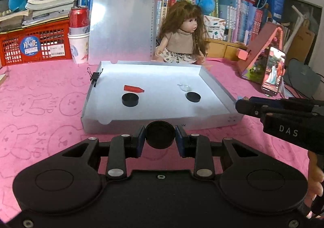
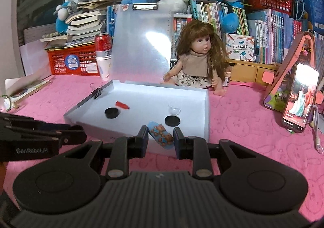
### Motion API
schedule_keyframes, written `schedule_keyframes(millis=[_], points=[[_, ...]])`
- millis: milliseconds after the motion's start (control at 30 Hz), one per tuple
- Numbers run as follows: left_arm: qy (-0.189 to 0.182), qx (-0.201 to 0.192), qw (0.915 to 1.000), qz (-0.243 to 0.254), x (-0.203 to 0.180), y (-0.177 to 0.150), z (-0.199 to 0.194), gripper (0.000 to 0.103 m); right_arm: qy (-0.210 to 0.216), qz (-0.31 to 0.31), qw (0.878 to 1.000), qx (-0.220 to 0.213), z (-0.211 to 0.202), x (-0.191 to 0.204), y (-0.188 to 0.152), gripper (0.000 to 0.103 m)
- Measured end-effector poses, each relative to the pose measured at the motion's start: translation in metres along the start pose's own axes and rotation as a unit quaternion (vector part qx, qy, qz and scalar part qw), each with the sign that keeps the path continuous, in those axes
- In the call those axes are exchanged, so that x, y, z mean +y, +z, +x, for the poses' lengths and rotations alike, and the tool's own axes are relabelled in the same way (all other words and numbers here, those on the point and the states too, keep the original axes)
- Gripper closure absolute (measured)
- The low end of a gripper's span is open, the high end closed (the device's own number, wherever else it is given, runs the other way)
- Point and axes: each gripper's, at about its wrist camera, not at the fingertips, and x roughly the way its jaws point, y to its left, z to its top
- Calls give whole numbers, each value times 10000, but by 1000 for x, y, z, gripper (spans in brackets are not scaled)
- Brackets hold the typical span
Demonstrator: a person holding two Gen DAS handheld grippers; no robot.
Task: Organize rigid objects
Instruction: 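Carry the black lid and blue clip into the white box and open both grippers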
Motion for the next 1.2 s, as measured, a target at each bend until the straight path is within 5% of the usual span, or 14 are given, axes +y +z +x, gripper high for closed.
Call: schedule_keyframes(millis=[533, 1200], points=[[326, 86, 9992, -237, 15, 59, 66, 72, 16, 646, 9973, 344, 73, -27, 39, 72], [450, 639, 9939, -783, 46, 107, 156, 72, 56, 1184, 9879, 997, 164, -55, 76, 72]])
